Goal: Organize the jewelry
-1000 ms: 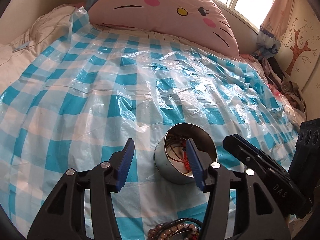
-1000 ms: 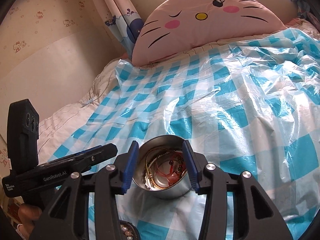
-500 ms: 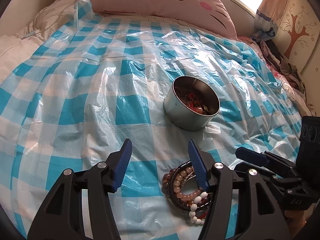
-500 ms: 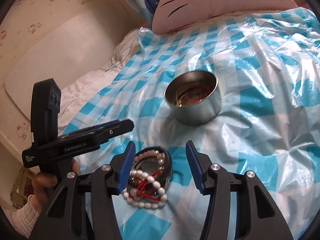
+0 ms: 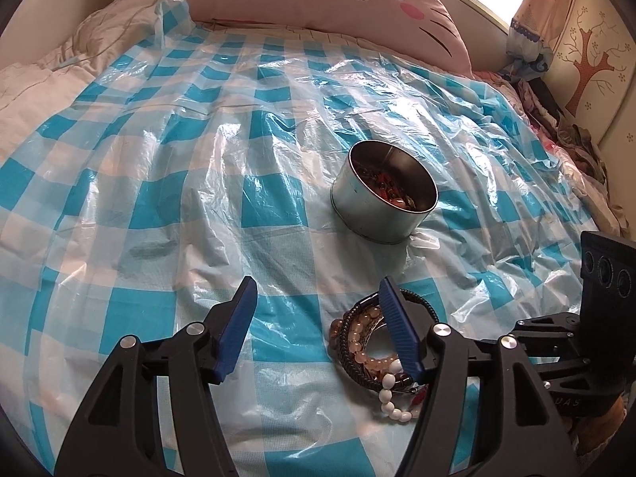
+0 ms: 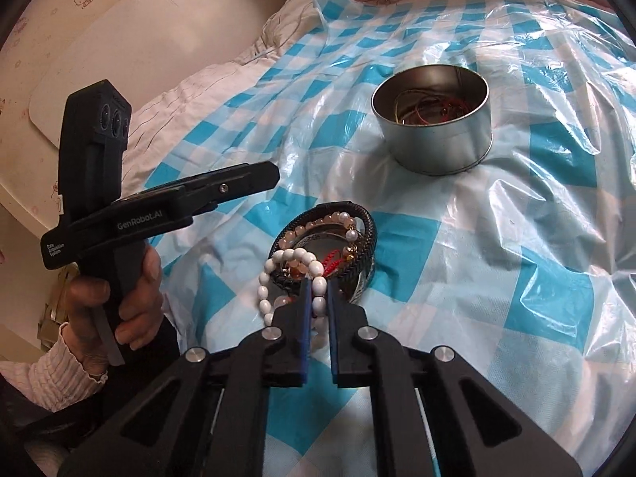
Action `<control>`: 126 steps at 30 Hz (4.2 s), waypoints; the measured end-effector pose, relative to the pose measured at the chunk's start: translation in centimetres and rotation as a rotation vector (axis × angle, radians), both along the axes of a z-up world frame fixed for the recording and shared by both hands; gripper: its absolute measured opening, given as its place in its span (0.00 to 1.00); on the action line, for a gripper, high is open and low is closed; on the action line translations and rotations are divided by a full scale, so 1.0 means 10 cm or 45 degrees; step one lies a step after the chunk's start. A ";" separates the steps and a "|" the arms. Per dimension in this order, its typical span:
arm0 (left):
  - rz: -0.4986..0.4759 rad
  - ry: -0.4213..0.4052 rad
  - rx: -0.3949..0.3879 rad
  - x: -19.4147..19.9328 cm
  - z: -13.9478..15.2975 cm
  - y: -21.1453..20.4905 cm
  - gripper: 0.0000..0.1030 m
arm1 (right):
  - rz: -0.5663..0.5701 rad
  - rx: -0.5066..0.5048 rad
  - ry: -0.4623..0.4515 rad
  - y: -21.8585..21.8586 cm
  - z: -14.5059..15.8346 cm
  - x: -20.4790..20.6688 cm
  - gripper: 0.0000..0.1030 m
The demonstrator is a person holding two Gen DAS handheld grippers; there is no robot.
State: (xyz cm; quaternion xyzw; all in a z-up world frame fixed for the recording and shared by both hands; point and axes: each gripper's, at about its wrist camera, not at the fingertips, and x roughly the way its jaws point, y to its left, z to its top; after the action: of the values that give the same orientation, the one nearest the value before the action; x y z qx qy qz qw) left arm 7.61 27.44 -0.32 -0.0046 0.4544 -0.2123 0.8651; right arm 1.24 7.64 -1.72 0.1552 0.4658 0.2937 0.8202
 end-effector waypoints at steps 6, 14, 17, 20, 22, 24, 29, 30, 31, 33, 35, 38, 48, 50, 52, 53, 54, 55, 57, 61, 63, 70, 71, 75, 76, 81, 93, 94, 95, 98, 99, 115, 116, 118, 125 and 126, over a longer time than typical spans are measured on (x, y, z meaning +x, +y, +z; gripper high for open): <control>-0.075 -0.027 0.000 -0.17 0.05 -0.03 0.59 | -0.118 0.131 -0.095 -0.25 0.23 -0.24 0.08; -0.405 -0.164 0.232 -0.67 0.05 -0.58 0.60 | -0.312 0.346 -0.158 -0.68 0.30 -0.46 0.08; -0.496 -0.175 0.267 -0.78 0.01 -0.79 0.60 | -0.345 0.348 -0.139 -0.81 0.25 -0.47 0.08; -0.594 -0.171 0.298 -0.84 -0.06 -1.04 0.60 | -0.395 0.338 -0.112 -0.92 0.19 -0.48 0.08; -0.643 -0.154 0.334 -0.85 -0.14 -1.19 0.60 | -0.465 0.274 -0.083 -1.01 0.14 -0.49 0.08; -0.658 -0.161 0.364 -0.85 -0.19 -1.29 0.63 | -0.536 0.179 -0.040 -1.10 0.06 -0.49 0.08; -0.683 -0.158 0.349 -0.82 -0.17 -1.42 0.64 | -0.609 0.072 0.016 -1.28 -0.12 -0.50 0.08; -0.690 -0.159 0.349 -0.81 -0.17 -1.44 0.64 | -0.611 0.073 0.015 -1.30 -0.15 -0.52 0.08; -0.698 -0.155 0.347 -0.79 -0.17 -1.47 0.64 | -0.612 0.080 0.016 -1.32 -0.16 -0.53 0.08; -0.708 -0.150 0.350 -0.77 -0.18 -1.54 0.64 | -0.611 0.085 0.022 -1.36 -0.20 -0.55 0.09; -0.715 -0.124 0.333 -0.72 -0.21 -1.59 0.64 | -0.616 0.073 0.048 -1.40 -0.25 -0.55 0.13; -0.709 -0.063 0.267 -0.62 -0.24 -1.63 0.64 | -0.656 0.075 0.037 -1.48 -0.27 -0.59 0.27; -0.700 0.155 0.067 -0.40 -0.35 -1.53 0.13 | -0.509 -0.013 0.013 -1.35 -0.17 -0.26 0.36; -0.701 0.149 0.079 -0.42 -0.34 -1.53 0.13 | -0.467 -0.077 0.027 -1.26 -0.19 -0.15 0.36; -0.706 0.141 0.085 -0.45 -0.33 -1.53 0.13 | -0.449 -0.105 0.048 -1.24 -0.23 -0.06 0.36; -0.713 0.133 0.091 -0.47 -0.32 -1.53 0.11 | -0.449 -0.092 0.058 -1.26 -0.25 -0.03 0.36; -0.718 0.123 0.099 -0.49 -0.30 -1.52 0.11 | -0.451 -0.067 0.069 -1.29 -0.26 0.00 0.36; -0.725 0.110 0.108 -0.53 -0.29 -1.52 0.11 | -0.459 -0.027 0.076 -1.34 -0.26 0.02 0.36; -0.738 0.095 0.121 -0.58 -0.26 -1.48 0.11 | -0.491 0.033 0.086 -1.45 -0.26 0.02 0.36; -0.752 0.066 0.136 -0.68 -0.16 -1.35 0.10 | -0.479 0.002 0.099 -1.49 -0.27 0.06 0.36; -0.745 0.052 0.141 -0.72 -0.10 -1.27 0.10 | -0.461 -0.004 0.092 -1.48 -0.26 0.04 0.36; -0.684 0.011 0.070 -0.75 0.18 -0.98 0.10 | -0.402 -0.062 0.076 -1.28 -0.25 -0.01 0.40; -0.669 0.000 0.058 -0.74 0.23 -0.95 0.10 | -0.397 -0.083 0.073 -1.25 -0.25 -0.01 0.40; -0.595 -0.025 0.001 -0.64 0.39 -0.83 0.10 | -0.316 -0.313 0.005 -0.93 -0.24 -0.04 0.18; -0.581 -0.031 -0.007 -0.62 0.41 -0.81 0.10 | -0.305 -0.356 -0.020 -0.87 -0.22 -0.07 0.11; -0.504 -0.063 -0.022 -0.52 0.46 -0.72 0.10 | -0.420 -0.151 -0.077 -1.06 -0.08 -0.24 0.08; -0.324 -0.208 0.077 -0.33 0.47 -0.71 0.11 | -0.537 0.215 -0.262 -1.05 0.43 -0.16 0.08; -0.311 -0.220 0.082 -0.31 0.47 -0.72 0.11 | -0.542 0.233 -0.271 -1.05 0.46 -0.13 0.08; -0.300 -0.231 0.087 -0.29 0.48 -0.73 0.11 | -0.546 0.249 -0.279 -1.04 0.48 -0.09 0.08; -0.269 -0.257 0.086 -0.20 0.50 -0.74 0.11 | -0.546 0.280 -0.300 -0.98 0.53 0.02 0.08; -0.261 -0.263 0.083 -0.17 0.51 -0.75 0.11 | -0.545 0.287 -0.305 -0.96 0.55 0.05 0.08; -0.130 -0.204 -0.037 0.54 0.40 -0.83 0.11 | -0.537 0.310 -0.352 -0.63 0.61 0.83 0.08; -0.126 -0.199 -0.036 0.57 0.38 -0.84 0.11 | -0.539 0.305 -0.349 -0.61 0.59 0.87 0.08; -0.124 -0.188 -0.033 0.63 0.34 -0.86 0.11 | -0.537 0.296 -0.340 -0.58 0.55 0.93 0.08; -0.128 -0.112 0.037 0.72 0.11 -0.93 0.11 | -0.566 0.213 -0.297 -0.54 0.38 1.03 0.26; -0.127 -0.108 0.042 0.72 0.09 -0.92 0.11 | -0.584 0.220 -0.297 -0.57 0.35 1.01 0.37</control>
State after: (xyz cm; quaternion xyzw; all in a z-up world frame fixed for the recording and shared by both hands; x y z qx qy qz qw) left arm 14.86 18.26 0.62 0.0413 0.4204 -0.2476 0.8719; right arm 11.38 1.91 1.80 0.2911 0.2940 0.1546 0.8972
